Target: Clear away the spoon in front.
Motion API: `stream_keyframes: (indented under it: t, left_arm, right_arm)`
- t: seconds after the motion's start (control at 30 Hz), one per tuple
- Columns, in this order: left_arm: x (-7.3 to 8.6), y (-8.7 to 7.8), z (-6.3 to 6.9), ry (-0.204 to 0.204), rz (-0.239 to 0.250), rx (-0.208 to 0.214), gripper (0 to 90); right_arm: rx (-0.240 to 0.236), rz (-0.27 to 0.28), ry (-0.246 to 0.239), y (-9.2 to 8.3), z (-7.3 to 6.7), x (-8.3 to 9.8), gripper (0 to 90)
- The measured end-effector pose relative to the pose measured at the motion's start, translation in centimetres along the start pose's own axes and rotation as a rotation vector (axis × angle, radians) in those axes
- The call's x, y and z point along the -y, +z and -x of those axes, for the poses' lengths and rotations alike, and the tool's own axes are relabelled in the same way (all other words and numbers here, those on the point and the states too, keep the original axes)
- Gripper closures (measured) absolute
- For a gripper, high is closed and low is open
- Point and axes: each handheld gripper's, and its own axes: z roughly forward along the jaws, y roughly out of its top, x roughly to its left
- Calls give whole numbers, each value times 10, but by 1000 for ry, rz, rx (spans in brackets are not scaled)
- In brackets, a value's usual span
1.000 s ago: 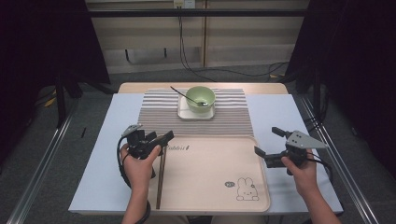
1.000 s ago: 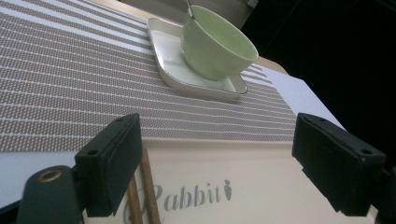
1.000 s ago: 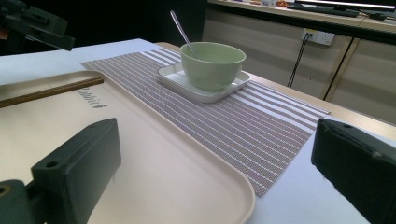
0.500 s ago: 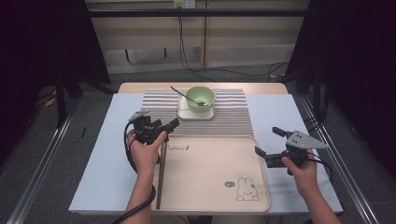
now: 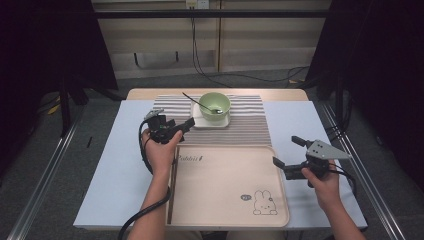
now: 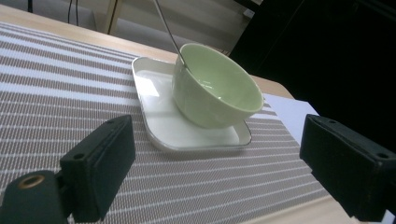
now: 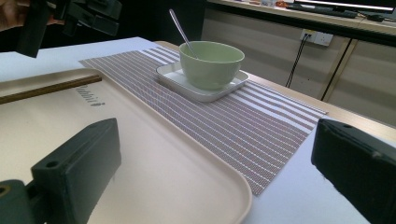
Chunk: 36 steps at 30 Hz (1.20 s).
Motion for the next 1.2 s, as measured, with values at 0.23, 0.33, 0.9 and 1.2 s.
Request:
stream_keyframes:
  t: [0.23, 0.33, 0.9, 1.2]
  left_arm:
    - [-6, 14, -3, 17, 5, -13, 96]
    - [-8, 18, -3, 13, 13, -22, 100]
    - [-14, 46, -7, 14, 64, -34, 369]
    - [-12, 58, -7, -11, 82, -60, 511]
  right_arm:
    - [10, 2, -6, 0, 0, 0, 12]
    - [6, 2, -7, 0, 0, 0, 12]
    - [6, 7, -1, 0, 1, -1, 12]
    - [3, 10, 0, -1, 1, -1, 12]
